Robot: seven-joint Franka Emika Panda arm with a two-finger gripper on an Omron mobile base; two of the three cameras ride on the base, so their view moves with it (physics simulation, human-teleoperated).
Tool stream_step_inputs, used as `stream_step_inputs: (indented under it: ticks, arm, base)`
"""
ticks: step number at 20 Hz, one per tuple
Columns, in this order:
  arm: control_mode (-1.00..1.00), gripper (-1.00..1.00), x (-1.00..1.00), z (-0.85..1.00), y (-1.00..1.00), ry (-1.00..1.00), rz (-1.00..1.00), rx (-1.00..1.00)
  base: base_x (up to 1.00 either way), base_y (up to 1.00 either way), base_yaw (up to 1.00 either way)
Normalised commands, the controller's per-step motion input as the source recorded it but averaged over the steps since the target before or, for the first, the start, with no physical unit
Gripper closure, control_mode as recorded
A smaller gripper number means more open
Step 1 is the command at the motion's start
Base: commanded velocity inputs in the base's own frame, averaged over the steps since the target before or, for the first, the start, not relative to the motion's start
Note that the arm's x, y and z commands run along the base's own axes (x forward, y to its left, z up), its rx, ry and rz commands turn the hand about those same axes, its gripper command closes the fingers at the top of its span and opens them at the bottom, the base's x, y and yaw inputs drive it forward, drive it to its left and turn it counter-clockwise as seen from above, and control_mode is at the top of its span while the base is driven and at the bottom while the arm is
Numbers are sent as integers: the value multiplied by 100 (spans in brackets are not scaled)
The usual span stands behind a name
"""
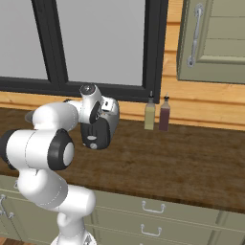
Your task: Start the toaster. Once the lever pops up, take the bread to the plate on the dining counter.
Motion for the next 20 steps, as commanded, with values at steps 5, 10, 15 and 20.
stream_step_inputs:
  ticks: [5, 10, 15, 20]
  arm:
    - [-100, -100, 0, 0, 0, 0, 0, 0]
    - [-100, -100, 0, 0, 0, 0, 0, 0]
    - [-100, -100, 0, 0, 0, 0, 0, 0]
    - [-100, -100, 0, 0, 0, 0, 0, 0]
  base:
    - [0, 0, 0]
    - [0, 0, 0]
    - [0, 0, 0]
    - [0, 0, 0]
